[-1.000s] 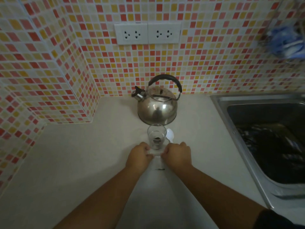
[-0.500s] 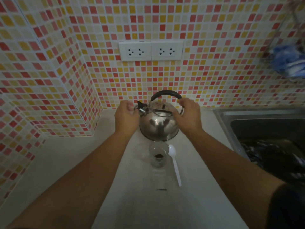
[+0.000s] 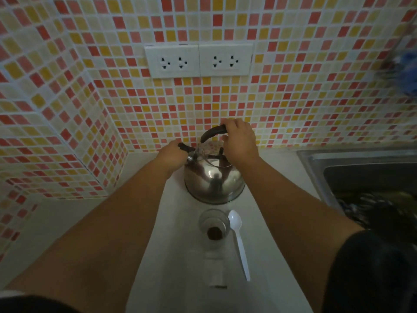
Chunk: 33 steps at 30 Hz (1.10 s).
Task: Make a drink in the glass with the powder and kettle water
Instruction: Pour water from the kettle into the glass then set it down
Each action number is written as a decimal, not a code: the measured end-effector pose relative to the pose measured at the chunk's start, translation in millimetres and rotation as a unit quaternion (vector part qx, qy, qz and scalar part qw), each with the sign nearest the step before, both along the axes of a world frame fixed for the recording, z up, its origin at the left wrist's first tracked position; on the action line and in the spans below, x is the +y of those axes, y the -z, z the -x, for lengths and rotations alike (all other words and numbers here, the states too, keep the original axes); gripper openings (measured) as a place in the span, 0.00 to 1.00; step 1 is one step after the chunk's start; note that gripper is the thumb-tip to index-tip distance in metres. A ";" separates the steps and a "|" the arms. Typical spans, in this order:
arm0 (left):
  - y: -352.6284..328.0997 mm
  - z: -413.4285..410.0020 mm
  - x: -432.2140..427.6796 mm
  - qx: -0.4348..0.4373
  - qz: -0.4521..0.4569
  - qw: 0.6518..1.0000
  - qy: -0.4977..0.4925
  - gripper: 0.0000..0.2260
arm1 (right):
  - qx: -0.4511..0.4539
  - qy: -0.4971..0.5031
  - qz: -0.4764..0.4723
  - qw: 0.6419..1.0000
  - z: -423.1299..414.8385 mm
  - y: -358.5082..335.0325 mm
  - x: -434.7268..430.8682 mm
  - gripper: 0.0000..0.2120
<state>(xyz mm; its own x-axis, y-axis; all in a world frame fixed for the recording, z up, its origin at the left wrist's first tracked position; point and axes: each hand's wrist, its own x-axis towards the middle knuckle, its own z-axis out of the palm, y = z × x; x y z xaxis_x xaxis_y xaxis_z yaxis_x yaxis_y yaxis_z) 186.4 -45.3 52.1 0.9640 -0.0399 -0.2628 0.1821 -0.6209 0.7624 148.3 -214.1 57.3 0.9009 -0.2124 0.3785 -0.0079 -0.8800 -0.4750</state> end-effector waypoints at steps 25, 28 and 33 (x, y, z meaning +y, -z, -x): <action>-78.1 69.6 10.3 -0.141 0.022 0.981 0.131 0.16 | -0.117 0.022 0.020 0.993 97.2 -102.5 -8.0 0.20; -81.1 89.5 7.8 -0.115 0.038 0.980 0.157 0.16 | -0.109 0.024 0.057 0.992 117.9 -107.3 -14.2 0.20; -71.2 116.1 6.8 -0.035 0.140 0.979 0.144 0.13 | -0.080 0.011 0.107 0.991 142.5 -108.7 -20.9 0.20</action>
